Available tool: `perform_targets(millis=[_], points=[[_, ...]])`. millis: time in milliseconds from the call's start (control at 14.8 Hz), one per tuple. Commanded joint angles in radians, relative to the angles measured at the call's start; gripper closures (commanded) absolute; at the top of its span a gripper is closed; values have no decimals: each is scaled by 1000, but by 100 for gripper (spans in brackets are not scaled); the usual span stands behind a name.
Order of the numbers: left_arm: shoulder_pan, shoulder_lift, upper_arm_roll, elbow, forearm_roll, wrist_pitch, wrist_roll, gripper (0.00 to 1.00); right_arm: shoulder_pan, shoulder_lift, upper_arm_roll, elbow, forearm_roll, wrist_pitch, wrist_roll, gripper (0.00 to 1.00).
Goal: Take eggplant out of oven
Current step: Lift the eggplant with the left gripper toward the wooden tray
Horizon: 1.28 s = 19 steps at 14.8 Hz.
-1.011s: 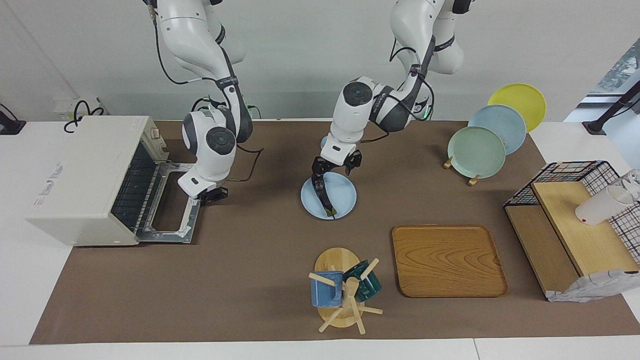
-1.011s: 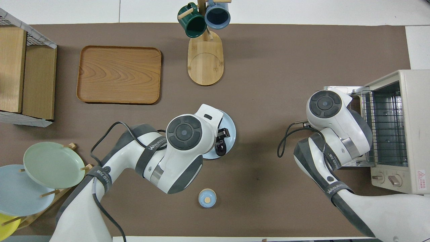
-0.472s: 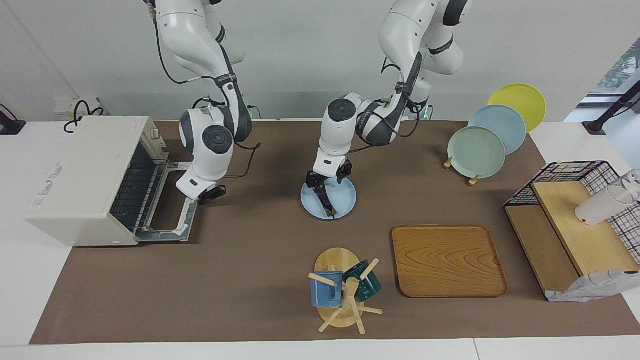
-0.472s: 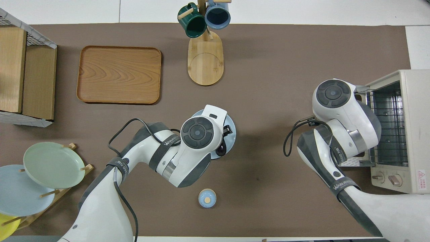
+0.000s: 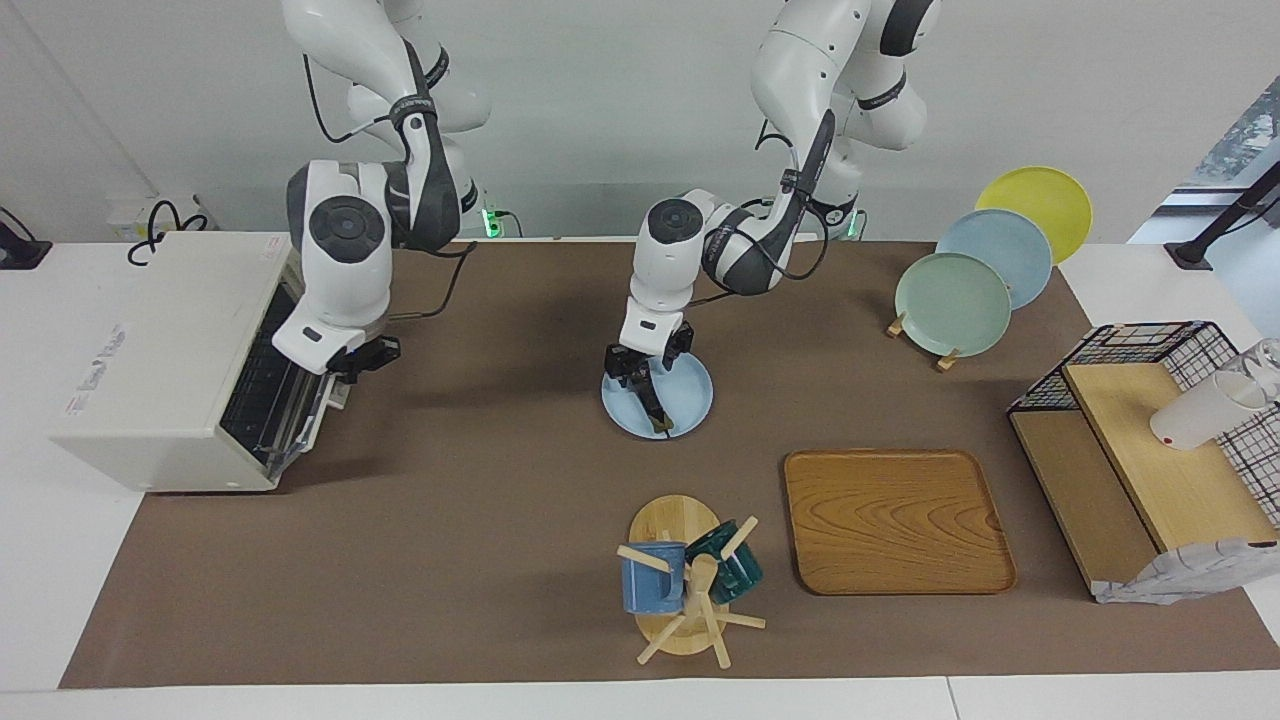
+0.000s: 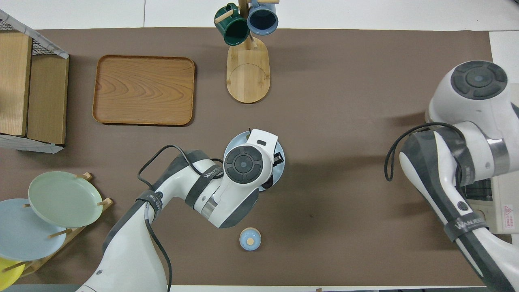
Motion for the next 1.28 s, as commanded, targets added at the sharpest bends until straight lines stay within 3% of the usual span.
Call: perform_targets(millis=[0,135,202,472,742,876,1079,1146,1213], points=[[-16,9,13,6,22,20,-24,49,-57,23,-7,28,-6,18,-80,100],[-16,9,13,6,22,19,-20,77,-80,-8,-9,28,31,-5,-123,100],[-16,9,13,11,22,11,-17,96,-93,-18,-9,28,34,-25,-135,100],[7,-29,20,53,22,-55,1,100,-102,-66,-11,82,131,-155,-174,100],[168,-57,17,231,22,-303,194,100,-65,-69,3,195,154,-253,-167,100],[259,-50,17,288,20,-342,332,100,-58,-72,2,211,226,-254,-163,100],[384,-18,17,320,19,-333,549,100,-65,-78,0,209,325,-252,-67,67],[432,-11,16,330,13,-333,620,100,-64,-80,0,209,362,-249,-48,47],[472,-5,16,334,5,-333,675,100,-64,-83,0,209,382,-244,-49,9]])
